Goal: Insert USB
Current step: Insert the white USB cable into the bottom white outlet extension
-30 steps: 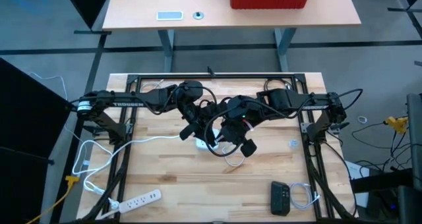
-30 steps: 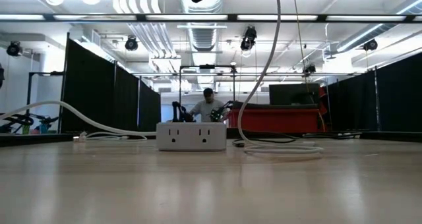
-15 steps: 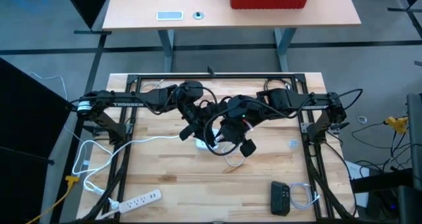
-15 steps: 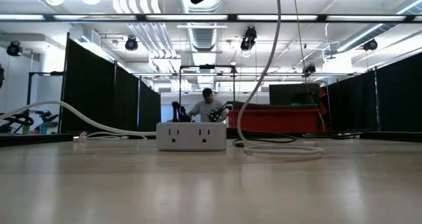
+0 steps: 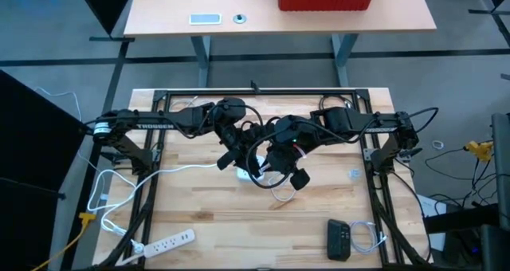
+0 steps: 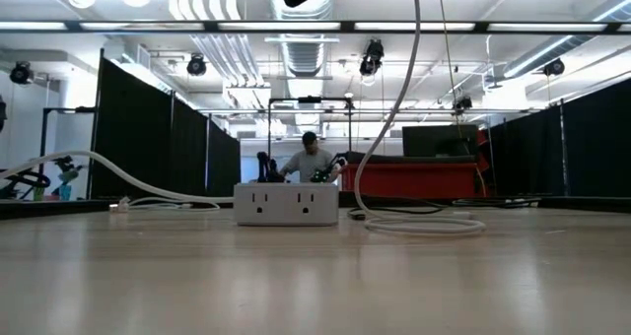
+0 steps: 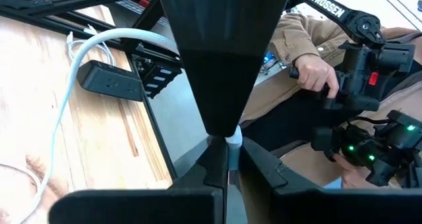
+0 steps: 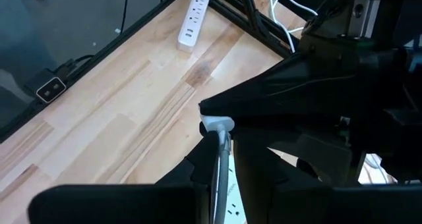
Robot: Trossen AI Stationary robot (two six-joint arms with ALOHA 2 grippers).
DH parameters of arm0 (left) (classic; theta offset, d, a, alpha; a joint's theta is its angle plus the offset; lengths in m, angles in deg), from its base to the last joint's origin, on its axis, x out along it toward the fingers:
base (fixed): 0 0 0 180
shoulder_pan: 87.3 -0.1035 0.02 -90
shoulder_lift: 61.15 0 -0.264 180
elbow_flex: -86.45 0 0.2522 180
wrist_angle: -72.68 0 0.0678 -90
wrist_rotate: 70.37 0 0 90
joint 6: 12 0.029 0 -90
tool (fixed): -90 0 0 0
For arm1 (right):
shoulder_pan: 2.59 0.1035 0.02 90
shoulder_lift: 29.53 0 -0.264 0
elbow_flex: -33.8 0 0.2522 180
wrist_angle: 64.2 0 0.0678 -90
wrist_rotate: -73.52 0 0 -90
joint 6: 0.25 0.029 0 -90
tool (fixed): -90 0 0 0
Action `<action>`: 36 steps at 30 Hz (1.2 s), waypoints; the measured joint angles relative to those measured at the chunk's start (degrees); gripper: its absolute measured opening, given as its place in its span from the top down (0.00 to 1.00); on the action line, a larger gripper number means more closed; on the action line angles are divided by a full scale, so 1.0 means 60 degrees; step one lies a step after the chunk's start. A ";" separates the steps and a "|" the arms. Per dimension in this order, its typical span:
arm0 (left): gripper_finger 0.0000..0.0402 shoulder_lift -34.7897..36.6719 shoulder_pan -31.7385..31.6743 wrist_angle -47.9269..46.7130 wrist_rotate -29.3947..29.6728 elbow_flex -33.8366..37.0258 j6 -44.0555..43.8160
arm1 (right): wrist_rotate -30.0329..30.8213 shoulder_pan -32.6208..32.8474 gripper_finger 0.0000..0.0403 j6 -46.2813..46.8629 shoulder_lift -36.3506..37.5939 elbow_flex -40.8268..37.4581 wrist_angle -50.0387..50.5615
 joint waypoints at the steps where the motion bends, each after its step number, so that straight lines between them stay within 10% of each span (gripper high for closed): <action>1: 0.98 0.0000 0.0000 0.0001 0.0018 0.0000 0.0016 | -0.0001 0.0000 0.92 0.0000 0.0001 0.0000 -0.0004; 24: 0.97 0.0000 -0.0015 0.0048 0.0038 0.0000 0.0162 | -0.0019 0.0000 0.99 0.0148 0.0001 0.0004 -0.0035; 36: 0.73 0.0075 -0.0129 -0.2274 0.0353 0.0000 -0.0550 | 0.0163 -0.0021 1.00 0.0503 0.0277 0.0015 0.0579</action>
